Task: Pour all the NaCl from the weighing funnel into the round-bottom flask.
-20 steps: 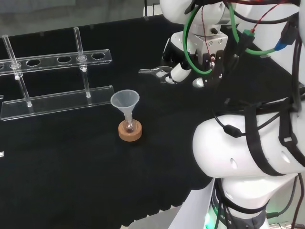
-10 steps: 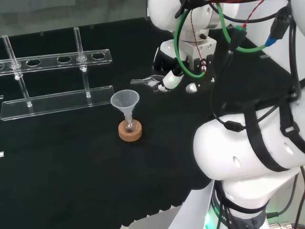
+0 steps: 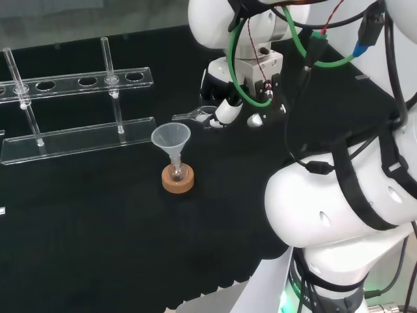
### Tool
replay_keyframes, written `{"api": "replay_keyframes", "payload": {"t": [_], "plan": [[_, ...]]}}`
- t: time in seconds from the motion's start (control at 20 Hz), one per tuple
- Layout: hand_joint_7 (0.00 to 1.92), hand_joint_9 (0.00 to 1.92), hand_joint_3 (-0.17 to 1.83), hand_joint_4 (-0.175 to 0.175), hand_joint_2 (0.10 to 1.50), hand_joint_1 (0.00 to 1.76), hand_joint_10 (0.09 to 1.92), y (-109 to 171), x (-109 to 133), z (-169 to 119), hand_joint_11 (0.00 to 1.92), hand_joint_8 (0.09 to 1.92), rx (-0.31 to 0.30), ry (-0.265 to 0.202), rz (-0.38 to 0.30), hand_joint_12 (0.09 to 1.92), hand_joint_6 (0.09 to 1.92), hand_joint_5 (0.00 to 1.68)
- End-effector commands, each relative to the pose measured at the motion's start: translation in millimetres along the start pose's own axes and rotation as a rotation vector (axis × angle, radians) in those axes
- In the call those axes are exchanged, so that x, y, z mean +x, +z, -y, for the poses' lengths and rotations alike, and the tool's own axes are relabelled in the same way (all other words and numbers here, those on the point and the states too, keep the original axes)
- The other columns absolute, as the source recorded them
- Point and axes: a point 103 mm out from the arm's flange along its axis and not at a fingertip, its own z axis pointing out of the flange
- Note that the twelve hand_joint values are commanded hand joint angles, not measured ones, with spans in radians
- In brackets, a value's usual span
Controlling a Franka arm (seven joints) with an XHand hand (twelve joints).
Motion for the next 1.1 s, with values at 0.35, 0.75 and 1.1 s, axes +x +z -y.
{"api": "replay_keyframes", "payload": {"t": [0.35, 0.75, 1.1], "plan": [[1.58, 1.45, 0.7, 0.057, 0.57, 1.19, 0.3, -6, -5, -14, 1.16, 0.25, 0.023, -0.017, 0.088, 0.83, 0.26, 1.49], [1.58, 1.45, 0.7, 0.064, 0.56, 1.18, 0.3, -15, -9, -18, 1.16, 0.25, 0.037, -0.025, 0.152, 0.83, 0.26, 1.49], [1.58, 1.45, 0.7, 0.071, 0.56, 1.18, 0.3, -17, -4, -24, 1.16, 0.25, 0.042, -0.047, 0.197, 0.83, 0.26, 1.49]]}}
